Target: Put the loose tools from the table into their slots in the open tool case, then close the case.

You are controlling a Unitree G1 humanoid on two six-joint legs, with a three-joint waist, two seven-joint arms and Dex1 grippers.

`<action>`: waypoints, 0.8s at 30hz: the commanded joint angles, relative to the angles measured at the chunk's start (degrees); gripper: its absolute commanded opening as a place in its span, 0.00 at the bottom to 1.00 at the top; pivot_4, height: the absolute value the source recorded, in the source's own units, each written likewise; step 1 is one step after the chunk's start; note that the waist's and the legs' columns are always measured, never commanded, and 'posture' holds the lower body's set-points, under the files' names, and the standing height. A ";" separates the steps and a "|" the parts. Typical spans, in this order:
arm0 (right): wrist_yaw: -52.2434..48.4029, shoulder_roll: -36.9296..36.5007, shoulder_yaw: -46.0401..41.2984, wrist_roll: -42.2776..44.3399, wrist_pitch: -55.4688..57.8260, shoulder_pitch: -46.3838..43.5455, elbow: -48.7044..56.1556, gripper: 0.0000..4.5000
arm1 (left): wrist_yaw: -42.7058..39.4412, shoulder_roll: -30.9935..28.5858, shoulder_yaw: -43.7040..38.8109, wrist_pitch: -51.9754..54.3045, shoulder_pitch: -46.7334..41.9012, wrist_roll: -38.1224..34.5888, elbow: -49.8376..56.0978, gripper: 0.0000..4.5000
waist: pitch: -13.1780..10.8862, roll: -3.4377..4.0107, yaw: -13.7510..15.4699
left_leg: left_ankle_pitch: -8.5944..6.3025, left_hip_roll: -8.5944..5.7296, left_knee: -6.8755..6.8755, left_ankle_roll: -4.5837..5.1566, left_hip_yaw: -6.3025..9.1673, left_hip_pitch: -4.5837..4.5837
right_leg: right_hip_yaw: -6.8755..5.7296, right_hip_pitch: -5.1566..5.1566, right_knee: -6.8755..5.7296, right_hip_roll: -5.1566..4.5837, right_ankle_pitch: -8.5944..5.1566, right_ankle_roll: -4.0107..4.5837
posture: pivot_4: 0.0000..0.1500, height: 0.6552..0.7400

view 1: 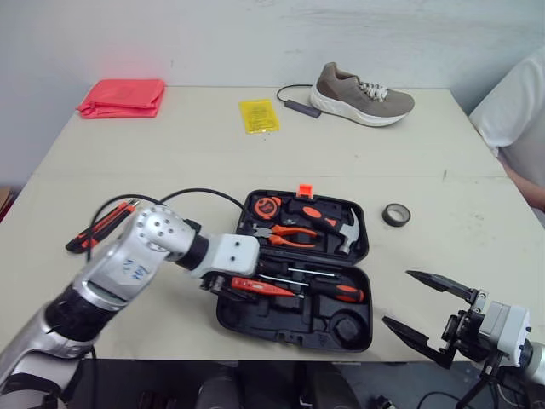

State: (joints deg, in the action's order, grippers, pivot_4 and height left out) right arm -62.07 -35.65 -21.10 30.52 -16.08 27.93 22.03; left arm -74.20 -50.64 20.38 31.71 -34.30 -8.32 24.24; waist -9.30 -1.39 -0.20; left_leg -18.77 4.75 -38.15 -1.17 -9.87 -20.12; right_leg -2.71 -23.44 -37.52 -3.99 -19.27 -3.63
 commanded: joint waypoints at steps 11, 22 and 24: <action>0.09 -0.19 0.09 0.78 0.64 -1.71 0.46 1.00 | 0.78 11.98 -10.37 -25.13 9.22 -6.92 -18.49 0.11 | 0.00 0.00 -0.03 | 0.00 -0.05 -0.06 0.04 0.02 -0.01 | -0.05 0.02 -0.02 -0.07 0.02 -0.03 | 1.00 1.00; 0.98 -0.42 -1.10 0.60 1.88 -0.95 1.57 1.00 | 2.91 15.01 -5.53 -28.93 10.70 -1.88 -22.85 0.01 | 0.01 -0.01 0.14 | -0.01 -0.06 -0.04 0.05 0.03 -0.02 | -0.07 0.02 -0.02 -0.10 0.03 -0.05 | 1.00 1.00; 1.07 -0.46 -1.36 0.66 2.05 -0.72 1.86 1.00 | 2.49 14.62 -4.62 -29.33 10.93 -1.00 -23.03 0.01 | 0.01 -0.01 0.14 | 0.00 -0.06 -0.04 0.05 0.03 -0.01 | -0.07 0.03 -0.02 -0.10 0.03 -0.05 | 1.00 1.00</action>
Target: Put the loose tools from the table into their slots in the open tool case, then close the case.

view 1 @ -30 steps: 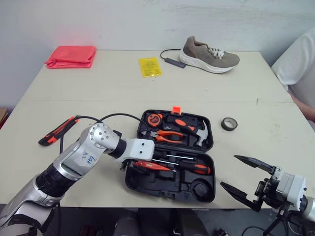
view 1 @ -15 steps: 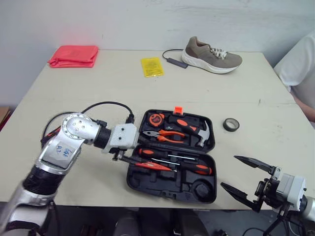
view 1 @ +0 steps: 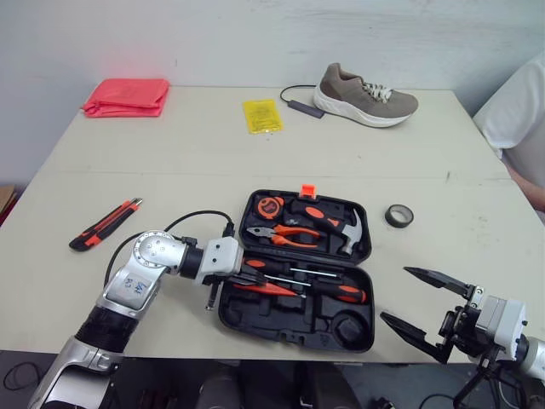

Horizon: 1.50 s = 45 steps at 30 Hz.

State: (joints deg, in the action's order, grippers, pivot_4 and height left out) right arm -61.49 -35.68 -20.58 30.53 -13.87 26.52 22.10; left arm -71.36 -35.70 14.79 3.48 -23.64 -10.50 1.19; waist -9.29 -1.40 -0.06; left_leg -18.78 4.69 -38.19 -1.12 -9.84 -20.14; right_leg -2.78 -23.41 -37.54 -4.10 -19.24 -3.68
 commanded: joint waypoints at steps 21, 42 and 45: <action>2.31 -2.20 -4.01 1.31 2.55 0.21 3.29 1.00 | 1.37 -0.69 -4.25 -5.88 5.54 -4.49 0.07 0.01 | 0.22 0.17 -0.18 | -0.42 0.28 0.25 0.33 -0.02 0.92 | -0.03 0.88 0.19 -0.35 -0.06 0.10 | 1.00 1.00; -3.89 -4.95 -29.12 -1.57 -7.95 6.26 -27.38 1.00 | 16.55 -18.53 -65.87 -6.21 39.33 -14.56 -32.95 0.99 | -0.04 -0.22 -1.78 | -0.55 0.43 1.02 0.26 -0.12 0.98 | -0.26 0.74 0.81 -0.58 -0.16 0.28 | 1.00 1.00; -3.82 -5.04 -29.16 -2.67 -10.26 6.01 -31.57 1.00 | 19.09 -19.99 -68.71 -7.60 39.72 -14.90 -39.31 0.99 | -0.03 -0.25 -1.64 | -0.63 0.45 1.11 0.12 -0.10 0.97 | -0.32 0.70 0.87 -0.62 -0.20 0.35 | 1.00 1.00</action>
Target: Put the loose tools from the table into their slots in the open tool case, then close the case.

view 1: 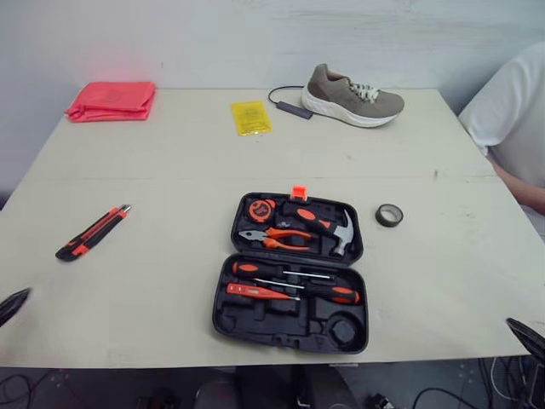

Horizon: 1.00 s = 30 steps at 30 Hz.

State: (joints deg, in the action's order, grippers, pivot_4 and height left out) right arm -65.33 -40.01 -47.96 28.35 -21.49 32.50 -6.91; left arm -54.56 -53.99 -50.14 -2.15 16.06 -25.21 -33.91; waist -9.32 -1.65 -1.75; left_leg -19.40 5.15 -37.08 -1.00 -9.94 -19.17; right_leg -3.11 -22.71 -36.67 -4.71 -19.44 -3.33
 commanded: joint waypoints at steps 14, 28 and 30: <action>2.99 3.11 10.63 4.50 4.60 -5.13 14.20 1.00 | -2.47 -4.44 7.48 3.24 -16.49 -0.66 -2.65 0.99 | -0.01 0.10 0.06 | -0.04 -0.01 0.04 -0.36 0.01 -0.05 | -0.06 -0.10 -0.21 -0.07 0.03 0.04 | 1.00 1.00; 8.17 8.47 24.16 7.66 9.32 -10.40 34.43 1.00 | -3.91 -5.69 37.44 6.09 -50.58 17.31 -23.10 0.99 | -0.01 -0.06 0.04 | 0.26 -0.23 -0.07 -0.45 -0.40 -0.11 | -0.21 -0.38 -0.36 0.39 0.06 -0.02 | 1.00 1.00; 7.91 8.36 25.38 7.46 9.30 -10.65 35.53 1.00 | -3.05 -5.29 39.12 4.81 -52.85 19.09 -26.30 0.99 | -0.03 -0.24 0.04 | 0.27 -0.23 -0.12 -0.44 -0.51 -0.17 | -0.20 -0.54 -0.46 0.39 0.07 -0.04 | 1.00 1.00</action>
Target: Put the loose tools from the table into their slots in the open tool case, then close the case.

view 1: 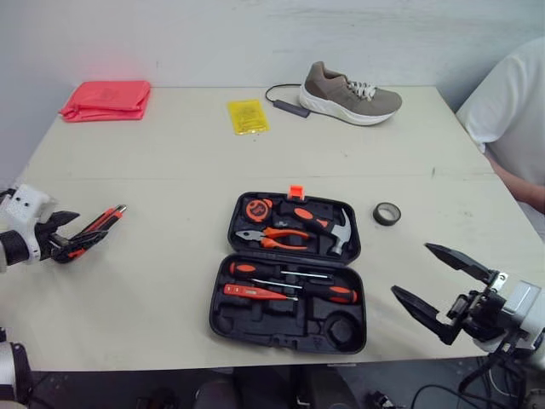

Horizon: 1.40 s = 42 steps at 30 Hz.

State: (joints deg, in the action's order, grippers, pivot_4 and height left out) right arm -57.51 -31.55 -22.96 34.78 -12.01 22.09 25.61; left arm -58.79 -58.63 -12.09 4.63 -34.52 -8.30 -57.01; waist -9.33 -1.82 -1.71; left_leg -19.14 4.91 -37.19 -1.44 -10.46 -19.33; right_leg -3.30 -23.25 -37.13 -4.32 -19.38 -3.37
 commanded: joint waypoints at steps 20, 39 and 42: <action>-0.12 -1.72 1.12 -1.06 0.13 0.70 2.96 1.00 | 0.43 2.67 4.93 0.23 -3.34 6.46 -10.55 0.36 | 0.14 0.15 0.04 | 0.03 -0.04 -0.10 0.04 -0.26 0.13 | 0.26 -0.21 -0.41 -0.04 -0.02 0.00 | 1.00 1.00; -2.61 -4.42 0.06 -0.72 0.56 0.10 -1.03 1.00 | -17.05 6.56 -0.17 4.85 16.26 -18.49 57.21 0.33 | -0.11 -0.31 0.09 | 0.06 0.12 -0.41 0.09 -0.21 -0.08 | 0.63 -0.19 -0.47 -0.10 -0.01 -0.04 | 1.00 1.00; -3.82 -4.55 0.52 -0.74 0.45 0.65 -0.92 1.00 | -17.82 6.10 4.43 7.47 18.86 -19.08 69.26 0.33 | -0.15 -0.25 0.14 | 0.07 0.01 -0.36 0.06 -0.21 -0.04 | 0.82 -0.15 -0.43 -0.05 -0.01 -0.03 | 1.00 1.00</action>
State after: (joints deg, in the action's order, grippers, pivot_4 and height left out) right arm -60.62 -35.55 -21.61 33.15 -10.93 22.38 24.04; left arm -76.31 -51.37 -8.25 10.99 -15.63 -25.86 6.93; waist -9.48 -2.07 -1.57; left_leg -19.06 4.92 -37.56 -1.40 -10.67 -19.38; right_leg -2.43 -23.41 -37.55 -4.33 -19.39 -3.40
